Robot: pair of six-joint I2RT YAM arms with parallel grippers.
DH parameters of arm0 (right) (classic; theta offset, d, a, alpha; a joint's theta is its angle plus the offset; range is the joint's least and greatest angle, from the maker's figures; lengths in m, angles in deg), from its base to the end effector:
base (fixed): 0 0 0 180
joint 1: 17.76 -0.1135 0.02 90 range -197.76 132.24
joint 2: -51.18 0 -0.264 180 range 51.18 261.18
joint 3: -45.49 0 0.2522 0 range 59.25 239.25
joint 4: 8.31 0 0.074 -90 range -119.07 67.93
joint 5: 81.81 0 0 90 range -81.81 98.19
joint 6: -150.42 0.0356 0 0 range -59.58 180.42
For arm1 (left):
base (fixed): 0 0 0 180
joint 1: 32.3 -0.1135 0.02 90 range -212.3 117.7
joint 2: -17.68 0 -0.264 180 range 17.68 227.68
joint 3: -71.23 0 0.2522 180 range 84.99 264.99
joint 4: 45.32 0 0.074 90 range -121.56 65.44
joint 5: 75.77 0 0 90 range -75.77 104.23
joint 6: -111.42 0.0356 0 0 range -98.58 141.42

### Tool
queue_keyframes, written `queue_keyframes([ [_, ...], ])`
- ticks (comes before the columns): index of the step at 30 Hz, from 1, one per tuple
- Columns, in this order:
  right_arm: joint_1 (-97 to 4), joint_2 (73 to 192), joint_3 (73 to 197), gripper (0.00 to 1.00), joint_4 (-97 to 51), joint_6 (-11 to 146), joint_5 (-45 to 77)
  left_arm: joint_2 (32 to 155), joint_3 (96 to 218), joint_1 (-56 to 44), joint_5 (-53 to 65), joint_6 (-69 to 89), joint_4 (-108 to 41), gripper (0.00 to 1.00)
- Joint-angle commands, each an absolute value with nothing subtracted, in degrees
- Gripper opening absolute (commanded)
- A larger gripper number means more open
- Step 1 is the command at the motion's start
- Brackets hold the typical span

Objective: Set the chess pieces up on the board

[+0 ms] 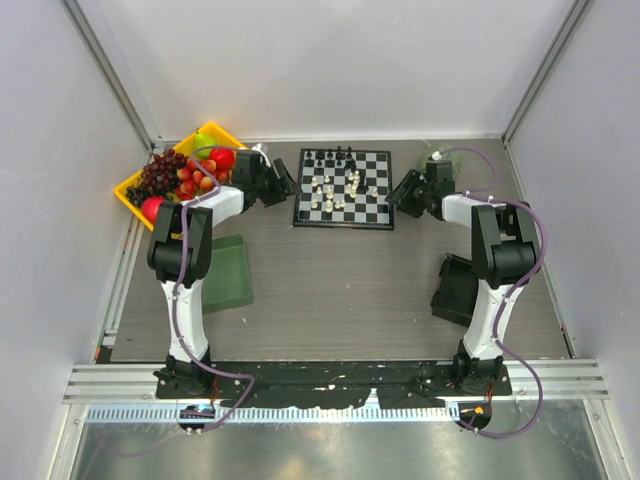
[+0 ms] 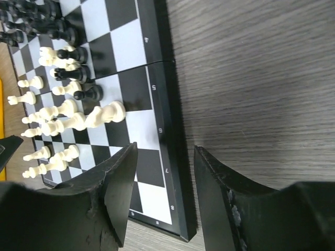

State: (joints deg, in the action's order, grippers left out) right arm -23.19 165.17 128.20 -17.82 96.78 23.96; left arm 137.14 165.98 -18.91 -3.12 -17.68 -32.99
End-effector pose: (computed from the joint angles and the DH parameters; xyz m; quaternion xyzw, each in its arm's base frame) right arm 0.4220 0.0498 0.1530 0.1851 0.8832 0.2636 0.3408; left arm 0.4500 -0.1180 0.1729 -0.1313 0.8776 -0.3160 0.3356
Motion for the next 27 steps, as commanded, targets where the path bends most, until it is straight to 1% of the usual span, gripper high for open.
queue_keyframes([
  [1, -23.0, 166.0, 130.4, 0.50, -17.8, 97.3, 23.6, 139.0, 168.8, -18.8, -8.3, -19.6, -31.7, 0.62],
  [3, -23.0, 166.3, 130.1, 0.45, -18.0, 97.4, 24.5, 139.1, 168.1, -18.8, -9.1, -19.9, -31.8, 0.58],
  [4, -22.9, 166.3, 130.0, 0.45, -18.1, 97.4, 25.3, 139.3, 167.8, -18.8, -9.6, -20.1, -31.7, 0.57],
  [7, -23.1, 166.1, 128.4, 0.42, -17.6, 97.9, 26.8, 139.1, 166.6, -18.7, -10.6, -20.2, -29.8, 0.49],
  [12, -23.1, 164.1, 125.5, 0.42, -16.5, 98.1, 27.3, 138.0, 163.6, -17.7, -11.3, -19.8, -29.8, 0.45],
  [15, -23.4, 163.6, 123.9, 0.41, -15.8, 98.2, 28.6, 137.6, 161.1, -16.9, -11.7, -20.0, -31.2, 0.36],
  [17, -23.6, 163.1, 122.8, 0.38, -15.5, 98.1, 28.8, 137.3, 159.4, -16.5, -12.2, -20.7, -34.0, 0.31],
  [23, -25.0, 160.0, 118.1, 0.33, -13.3, 98.6, 29.9, 135.1, 155.7, -15.4, -12.3, -20.5, -34.4, 0.19],
  [27, -27.2, 156.9, 113.9, 0.33, -12.3, 98.7, 29.5, 132.3, 150.8, -14.5, -11.4, -20.6, -35.7, 0.17],
])
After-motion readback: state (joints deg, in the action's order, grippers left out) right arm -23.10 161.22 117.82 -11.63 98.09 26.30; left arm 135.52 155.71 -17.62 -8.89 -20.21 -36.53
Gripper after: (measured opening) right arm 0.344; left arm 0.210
